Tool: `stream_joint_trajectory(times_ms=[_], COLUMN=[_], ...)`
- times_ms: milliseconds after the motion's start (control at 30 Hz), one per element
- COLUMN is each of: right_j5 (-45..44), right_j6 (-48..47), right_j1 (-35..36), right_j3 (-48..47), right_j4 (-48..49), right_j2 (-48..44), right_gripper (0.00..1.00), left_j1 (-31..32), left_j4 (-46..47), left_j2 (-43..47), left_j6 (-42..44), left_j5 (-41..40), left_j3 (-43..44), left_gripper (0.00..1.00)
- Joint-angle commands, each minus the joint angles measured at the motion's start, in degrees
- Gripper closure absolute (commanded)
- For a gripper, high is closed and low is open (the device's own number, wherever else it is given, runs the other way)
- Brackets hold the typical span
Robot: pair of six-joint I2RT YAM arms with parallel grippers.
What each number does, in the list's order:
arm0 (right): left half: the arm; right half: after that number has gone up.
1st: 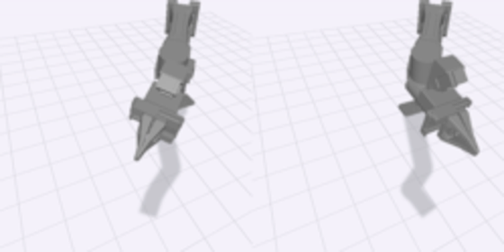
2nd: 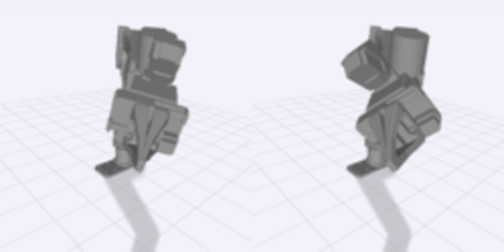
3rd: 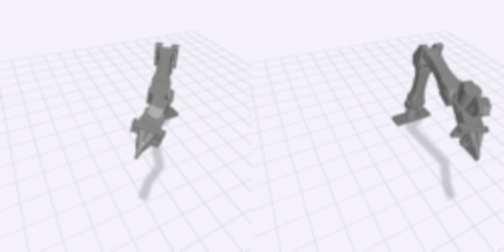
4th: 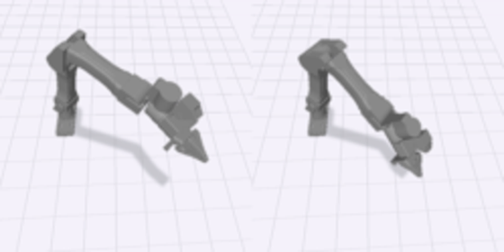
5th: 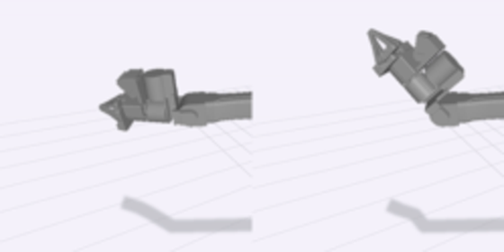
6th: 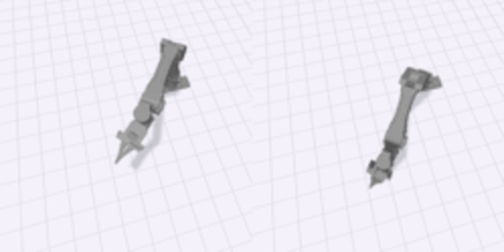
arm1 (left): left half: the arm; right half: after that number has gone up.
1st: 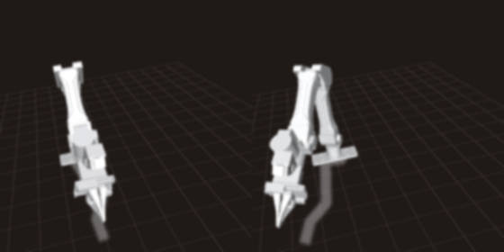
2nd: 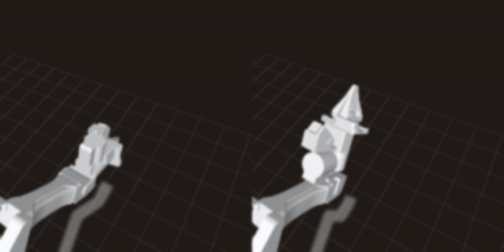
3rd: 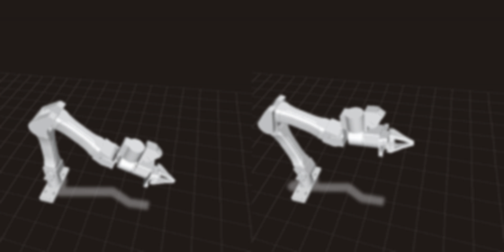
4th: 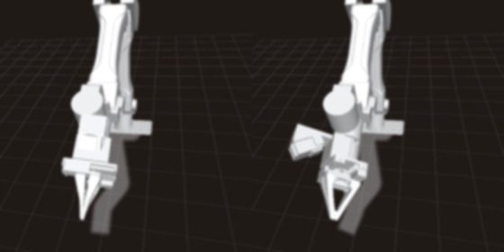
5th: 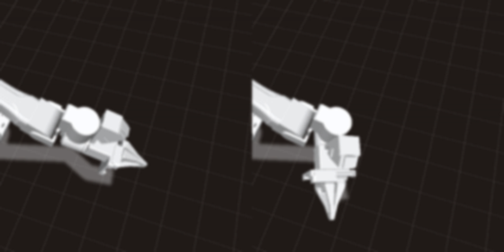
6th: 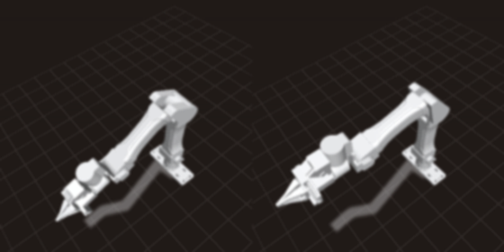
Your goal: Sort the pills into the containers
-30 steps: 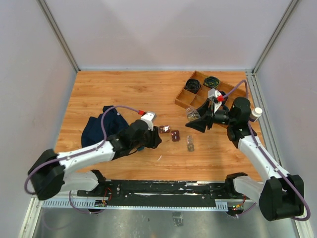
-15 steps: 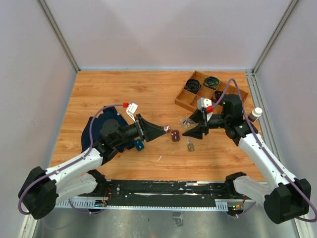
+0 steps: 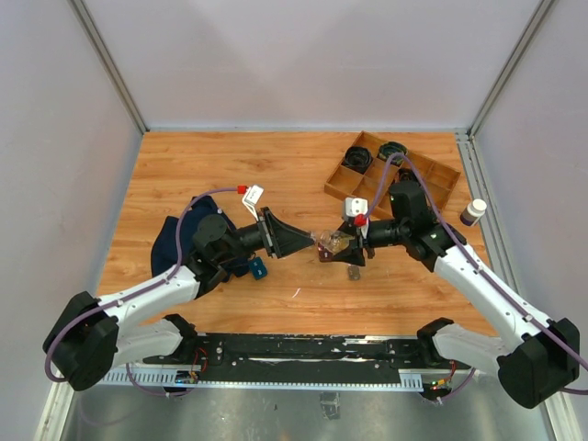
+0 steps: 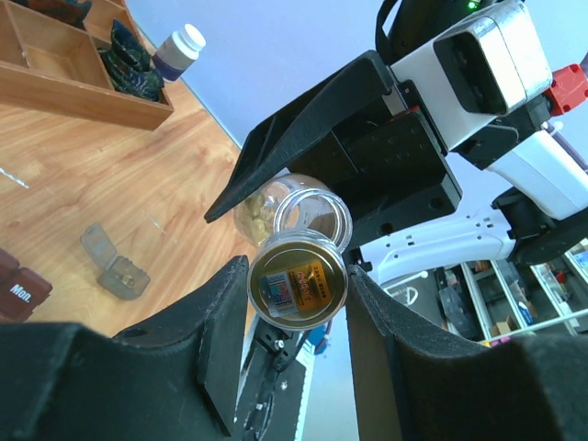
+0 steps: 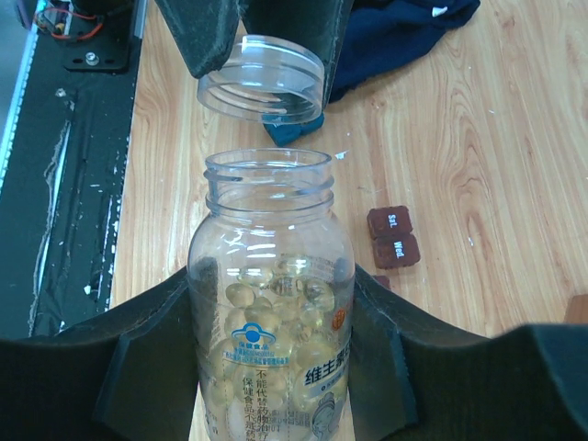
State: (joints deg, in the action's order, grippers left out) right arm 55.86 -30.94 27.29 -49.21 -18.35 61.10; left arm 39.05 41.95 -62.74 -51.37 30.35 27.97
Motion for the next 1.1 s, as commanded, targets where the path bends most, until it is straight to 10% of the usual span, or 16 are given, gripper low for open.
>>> stream_joint_trajectory(times_ms=[0, 1067], right_j5=[-3.15, -11.84], right_j6=[-2.80, -3.96], right_j1=[2.41, 6.68], right_j3=[-2.56, -4.25], right_j4=[-1.90, -4.03], right_j2=[0.41, 2.76], right_gripper=[0.99, 0.99], left_j1=[-0.31, 5.63], left_j4=[2.26, -4.37], left_j2=[-0.34, -2.96], left_j6=[-0.30, 3.18], left_j5=[0.36, -9.36], left_j3=[1.75, 4.04], left_gripper=[0.75, 0.75])
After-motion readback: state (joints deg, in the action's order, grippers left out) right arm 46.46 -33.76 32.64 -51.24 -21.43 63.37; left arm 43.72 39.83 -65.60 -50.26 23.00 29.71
